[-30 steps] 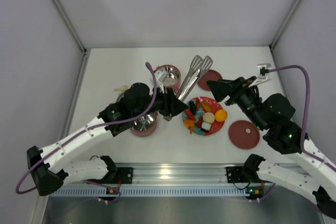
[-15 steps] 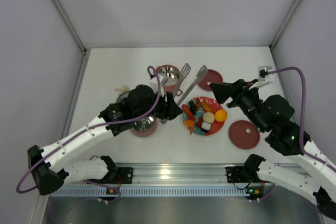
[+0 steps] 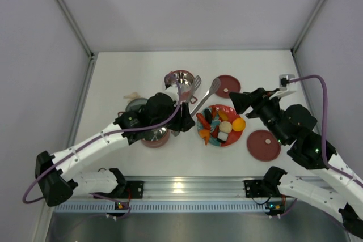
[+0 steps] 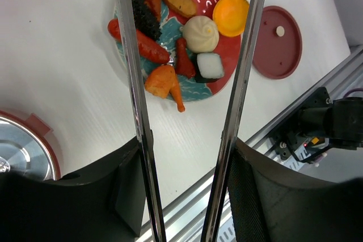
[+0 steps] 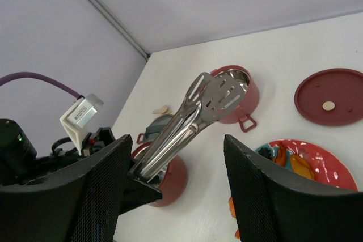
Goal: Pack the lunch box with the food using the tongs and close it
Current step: Pick up the fake food from the plate.
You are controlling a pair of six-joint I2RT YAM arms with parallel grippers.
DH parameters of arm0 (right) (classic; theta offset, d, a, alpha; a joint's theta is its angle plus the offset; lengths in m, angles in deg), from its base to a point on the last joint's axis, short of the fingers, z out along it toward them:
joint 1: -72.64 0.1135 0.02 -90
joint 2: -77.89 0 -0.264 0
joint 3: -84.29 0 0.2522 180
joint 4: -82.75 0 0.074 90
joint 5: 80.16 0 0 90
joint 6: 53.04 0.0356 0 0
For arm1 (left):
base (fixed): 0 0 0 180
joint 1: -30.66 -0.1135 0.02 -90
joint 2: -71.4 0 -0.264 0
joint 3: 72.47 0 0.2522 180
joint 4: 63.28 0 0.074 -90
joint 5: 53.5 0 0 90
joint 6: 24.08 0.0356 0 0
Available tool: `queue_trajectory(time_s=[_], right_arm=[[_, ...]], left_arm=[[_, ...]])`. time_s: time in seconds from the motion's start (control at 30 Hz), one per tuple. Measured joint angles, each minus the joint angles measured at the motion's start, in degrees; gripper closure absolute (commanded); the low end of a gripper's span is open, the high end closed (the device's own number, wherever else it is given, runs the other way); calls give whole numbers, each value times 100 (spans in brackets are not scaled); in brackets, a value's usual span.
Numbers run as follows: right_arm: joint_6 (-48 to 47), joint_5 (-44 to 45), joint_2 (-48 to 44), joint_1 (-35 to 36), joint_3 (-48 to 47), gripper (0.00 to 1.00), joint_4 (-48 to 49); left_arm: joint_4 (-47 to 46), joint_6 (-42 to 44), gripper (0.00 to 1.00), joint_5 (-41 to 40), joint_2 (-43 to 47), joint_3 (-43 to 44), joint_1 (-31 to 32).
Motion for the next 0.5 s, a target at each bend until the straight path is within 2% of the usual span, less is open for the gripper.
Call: queue_trajectory(time_s=[0.5], right_arm=[[-46, 254, -157, 0, 221, 35, -157]], left_arm=[[376, 42, 43, -92, -490, -157, 179]])
